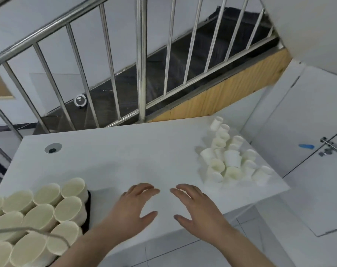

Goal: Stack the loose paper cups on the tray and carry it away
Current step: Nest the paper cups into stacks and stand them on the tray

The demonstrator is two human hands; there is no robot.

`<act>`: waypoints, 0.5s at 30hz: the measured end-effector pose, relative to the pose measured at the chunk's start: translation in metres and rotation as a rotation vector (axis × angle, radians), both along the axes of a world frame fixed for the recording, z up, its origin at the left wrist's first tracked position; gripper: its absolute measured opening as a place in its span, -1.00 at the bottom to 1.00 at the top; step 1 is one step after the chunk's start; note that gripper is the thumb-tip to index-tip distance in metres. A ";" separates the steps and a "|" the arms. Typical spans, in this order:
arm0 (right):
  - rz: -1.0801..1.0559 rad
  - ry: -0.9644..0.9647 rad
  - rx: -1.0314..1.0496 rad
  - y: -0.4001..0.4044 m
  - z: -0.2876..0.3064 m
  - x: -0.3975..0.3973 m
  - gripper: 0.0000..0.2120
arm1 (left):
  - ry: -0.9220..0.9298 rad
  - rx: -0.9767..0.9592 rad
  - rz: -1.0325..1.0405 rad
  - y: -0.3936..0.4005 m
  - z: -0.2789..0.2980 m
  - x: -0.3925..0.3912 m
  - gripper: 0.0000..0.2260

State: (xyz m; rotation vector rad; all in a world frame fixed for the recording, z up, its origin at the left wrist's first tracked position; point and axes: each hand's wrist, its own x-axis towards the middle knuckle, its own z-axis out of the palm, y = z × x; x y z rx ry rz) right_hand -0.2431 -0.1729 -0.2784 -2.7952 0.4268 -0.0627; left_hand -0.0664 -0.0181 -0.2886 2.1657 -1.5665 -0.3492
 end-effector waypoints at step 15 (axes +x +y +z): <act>-0.151 0.091 -0.043 -0.160 -0.016 -0.016 -0.41 | 0.052 0.019 -0.020 -0.165 -0.024 0.008 -0.53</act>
